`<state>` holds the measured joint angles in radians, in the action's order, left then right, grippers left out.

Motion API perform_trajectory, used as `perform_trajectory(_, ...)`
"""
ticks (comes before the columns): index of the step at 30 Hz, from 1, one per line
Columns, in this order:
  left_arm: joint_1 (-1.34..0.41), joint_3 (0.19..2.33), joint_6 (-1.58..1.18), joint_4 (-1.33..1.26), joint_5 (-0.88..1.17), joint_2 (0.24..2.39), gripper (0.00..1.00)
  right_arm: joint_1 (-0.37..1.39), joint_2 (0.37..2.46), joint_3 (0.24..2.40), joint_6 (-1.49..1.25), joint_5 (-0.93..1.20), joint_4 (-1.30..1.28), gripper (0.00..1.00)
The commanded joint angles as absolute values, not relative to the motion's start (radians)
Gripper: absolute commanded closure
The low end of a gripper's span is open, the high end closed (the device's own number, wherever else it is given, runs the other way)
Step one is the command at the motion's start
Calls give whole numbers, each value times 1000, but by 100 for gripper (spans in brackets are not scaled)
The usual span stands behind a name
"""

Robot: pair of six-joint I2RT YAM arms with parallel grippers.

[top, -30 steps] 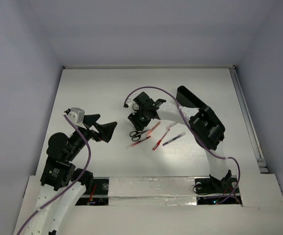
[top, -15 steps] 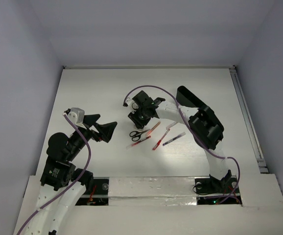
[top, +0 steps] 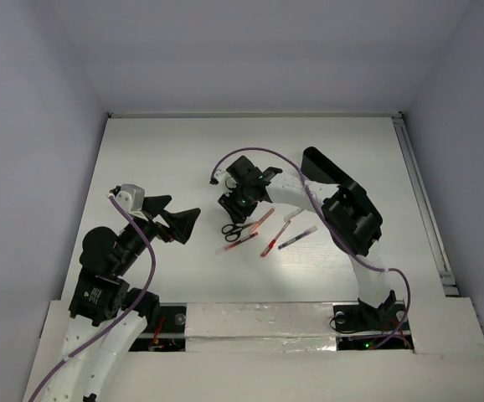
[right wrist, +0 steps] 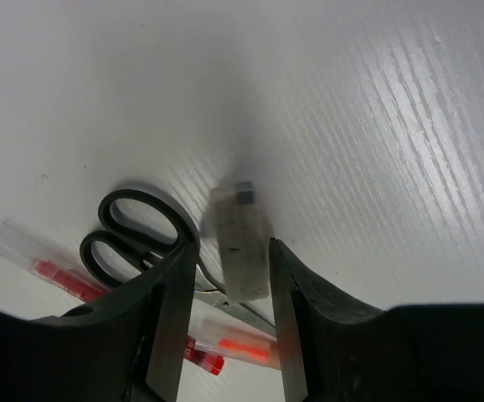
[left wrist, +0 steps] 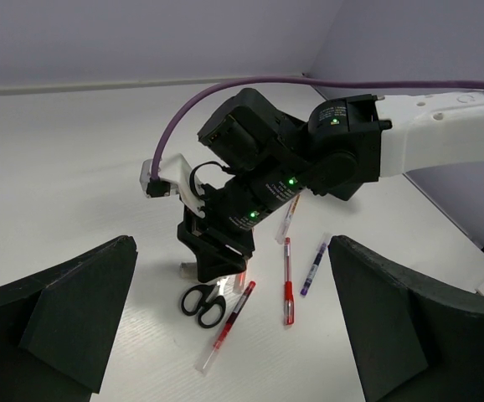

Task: Sort the stationery into containers
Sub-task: Pick up the stationery from the center of the board.

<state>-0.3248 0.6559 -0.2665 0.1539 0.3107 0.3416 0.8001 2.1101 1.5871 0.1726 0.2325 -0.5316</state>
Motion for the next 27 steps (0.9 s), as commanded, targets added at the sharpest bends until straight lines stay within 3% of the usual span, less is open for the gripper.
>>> perform_trajectory(1, -319, 663, -256, 101, 319, 327, 1, 807, 2134, 1628, 187, 259, -546, 54)
perform_trajectory(5, -319, 663, -256, 101, 318, 325, 1, 807, 2155, 1638, 186, 261, -552, 58)
perform_trajectory(7, -319, 663, -255, 101, 318, 325, 1, 807, 2155, 1637, 183, 253, -549, 68)
perform_trajectory(18, -319, 663, -255, 103, 318, 321, 1, 807, 2053, 1577, 138, 105, -415, 88)
perform_trajectory(27, -319, 663, -255, 103, 316, 313, 1, 641, 1795, 1375, -83, -131, -99, 90)
